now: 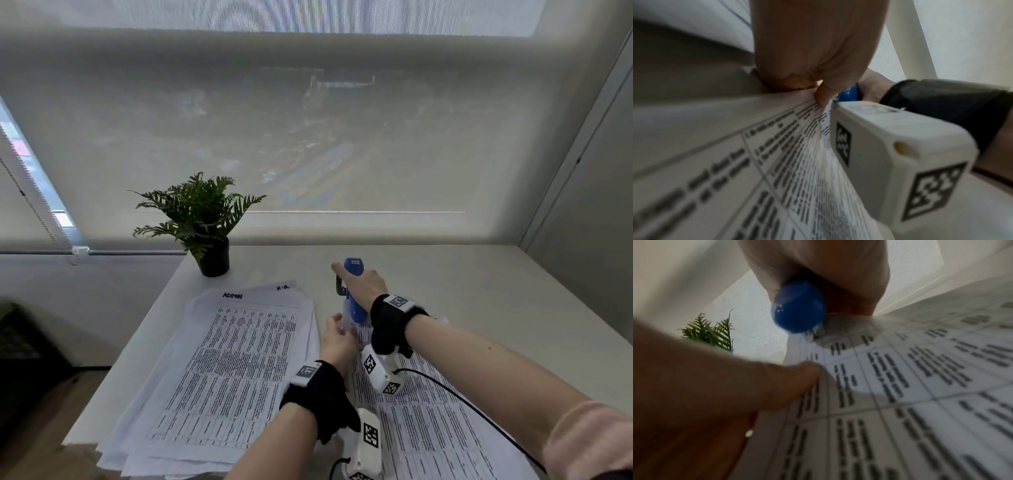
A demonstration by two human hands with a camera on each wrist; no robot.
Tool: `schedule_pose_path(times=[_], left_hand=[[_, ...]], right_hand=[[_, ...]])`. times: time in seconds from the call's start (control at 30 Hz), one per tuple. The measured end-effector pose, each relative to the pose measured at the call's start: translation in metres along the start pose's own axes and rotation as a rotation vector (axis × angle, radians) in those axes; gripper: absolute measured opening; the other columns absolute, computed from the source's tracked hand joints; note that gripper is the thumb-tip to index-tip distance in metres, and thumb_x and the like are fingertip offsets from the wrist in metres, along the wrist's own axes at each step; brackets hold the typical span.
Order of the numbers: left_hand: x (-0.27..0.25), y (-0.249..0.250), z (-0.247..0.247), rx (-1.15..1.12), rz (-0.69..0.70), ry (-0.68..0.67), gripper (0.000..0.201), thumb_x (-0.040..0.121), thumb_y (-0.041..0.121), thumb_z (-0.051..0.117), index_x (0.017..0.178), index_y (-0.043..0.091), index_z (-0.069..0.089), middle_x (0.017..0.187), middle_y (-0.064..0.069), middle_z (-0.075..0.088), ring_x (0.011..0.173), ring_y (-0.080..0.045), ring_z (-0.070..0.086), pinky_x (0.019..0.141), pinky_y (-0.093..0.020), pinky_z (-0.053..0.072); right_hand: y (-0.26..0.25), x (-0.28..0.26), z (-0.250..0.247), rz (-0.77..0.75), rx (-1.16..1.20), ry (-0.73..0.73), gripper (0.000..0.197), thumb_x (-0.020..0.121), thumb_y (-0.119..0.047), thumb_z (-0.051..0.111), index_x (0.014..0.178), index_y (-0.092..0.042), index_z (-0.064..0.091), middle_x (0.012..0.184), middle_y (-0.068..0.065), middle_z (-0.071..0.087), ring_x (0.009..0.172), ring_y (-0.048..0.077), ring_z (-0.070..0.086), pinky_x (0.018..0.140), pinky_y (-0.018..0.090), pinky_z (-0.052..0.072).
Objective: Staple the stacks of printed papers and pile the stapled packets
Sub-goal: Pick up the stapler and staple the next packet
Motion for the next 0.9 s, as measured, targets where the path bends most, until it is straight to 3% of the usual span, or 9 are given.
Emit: schedule_pose_path(times=[0.13, 0.23, 0.33, 0.43, 0.53, 0.6, 0.67, 0.8, 0.9], left_hand=[[-0.004, 0.003, 0.0, 0.009, 0.025, 0.0, 0.033, 0.096, 0.018, 0.047, 0.127, 0.01, 0.041, 0.119, -0.018, 0.061, 0.106, -0.033, 0.063, 0.093, -0.049, 0.051], [-0.009, 0.008, 0.0, -0.028, 0.023, -0.011, 0.032, 0.097, 0.014, 0.046, 0.127, 0.004, 0.041, 0.115, -0.022, 0.063, 0.1, -0.035, 0.065, 0.089, -0.047, 0.053], [-0.017, 0.02, -0.002, -0.08, 0.006, -0.086, 0.026, 0.092, 0.009, 0.05, 0.117, 0.005, 0.046, 0.106, -0.016, 0.064, 0.089, -0.027, 0.063, 0.077, -0.038, 0.051], [-0.026, 0.037, -0.006, -0.18, -0.023, -0.201, 0.026, 0.082, 0.018, 0.061, 0.104, 0.008, 0.053, 0.093, -0.008, 0.062, 0.079, -0.02, 0.06, 0.065, -0.028, 0.048], [-0.023, 0.042, -0.015, -0.096, 0.032, -0.197, 0.054, 0.067, 0.042, 0.07, 0.107, 0.006, 0.063, 0.102, -0.01, 0.071, 0.088, -0.023, 0.065, 0.074, -0.031, 0.045], [-0.022, 0.043, -0.018, -0.064, 0.053, -0.198, 0.063, 0.059, 0.047, 0.073, 0.106, 0.006, 0.067, 0.106, -0.014, 0.072, 0.098, -0.03, 0.066, 0.083, -0.039, 0.048], [-0.021, 0.045, -0.021, -0.069, 0.063, -0.201, 0.056, 0.064, 0.04, 0.076, 0.104, 0.001, 0.067, 0.105, -0.018, 0.071, 0.098, -0.031, 0.066, 0.092, -0.043, 0.049], [-0.018, 0.045, -0.021, -0.017, 0.092, -0.137, 0.018, 0.085, 0.02, 0.067, 0.096, 0.005, 0.066, 0.101, -0.017, 0.07, 0.093, -0.026, 0.065, 0.089, -0.04, 0.051], [-0.019, 0.047, -0.02, 0.034, 0.104, -0.076, 0.019, 0.086, 0.02, 0.066, 0.098, 0.005, 0.067, 0.101, -0.014, 0.071, 0.092, -0.023, 0.066, 0.084, -0.035, 0.051]], right_hand=[[-0.003, 0.0, 0.006, -0.046, -0.056, 0.029, 0.056, 0.078, -0.067, 0.055, 0.076, -0.01, 0.058, 0.081, 0.009, 0.064, 0.074, 0.026, 0.058, 0.07, 0.028, 0.04], [-0.007, -0.001, 0.008, -0.069, -0.079, 0.05, 0.056, 0.077, -0.066, 0.056, 0.075, -0.011, 0.058, 0.083, 0.012, 0.067, 0.077, 0.028, 0.062, 0.071, 0.031, 0.043], [-0.007, -0.001, 0.005, -0.064, -0.082, 0.069, 0.055, 0.077, -0.065, 0.056, 0.077, -0.01, 0.061, 0.09, 0.014, 0.07, 0.085, 0.031, 0.066, 0.075, 0.032, 0.046], [-0.009, -0.001, 0.0, -0.065, -0.087, 0.089, 0.056, 0.077, -0.065, 0.056, 0.082, -0.01, 0.064, 0.092, 0.013, 0.07, 0.088, 0.031, 0.066, 0.077, 0.033, 0.047], [-0.014, -0.004, -0.002, -0.085, -0.088, 0.087, 0.053, 0.079, -0.064, 0.055, 0.077, -0.011, 0.062, 0.091, 0.012, 0.07, 0.088, 0.03, 0.066, 0.075, 0.032, 0.046], [-0.016, -0.006, -0.003, -0.096, -0.08, 0.089, 0.051, 0.08, -0.064, 0.054, 0.068, -0.014, 0.057, 0.089, 0.012, 0.069, 0.088, 0.031, 0.066, 0.073, 0.031, 0.044], [-0.017, -0.007, -0.003, -0.1, -0.062, 0.093, 0.05, 0.08, -0.063, 0.055, 0.066, -0.015, 0.055, 0.087, 0.011, 0.067, 0.087, 0.031, 0.065, 0.073, 0.032, 0.044], [-0.019, -0.009, 0.0, -0.117, -0.012, 0.119, 0.05, 0.081, -0.059, 0.058, 0.054, -0.018, 0.049, 0.077, 0.01, 0.064, 0.079, 0.029, 0.063, 0.073, 0.034, 0.047], [-0.016, -0.007, 0.002, -0.106, 0.031, 0.152, 0.047, 0.079, -0.058, 0.061, 0.056, -0.018, 0.051, 0.082, 0.014, 0.069, 0.084, 0.032, 0.066, 0.079, 0.037, 0.051]])
Point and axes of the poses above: each hand's wrist, its own x-axis towards the middle knuckle, its own z-axis out of the palm, y = z × x, the point moved 4 cm from there along x, towards the middle knuckle
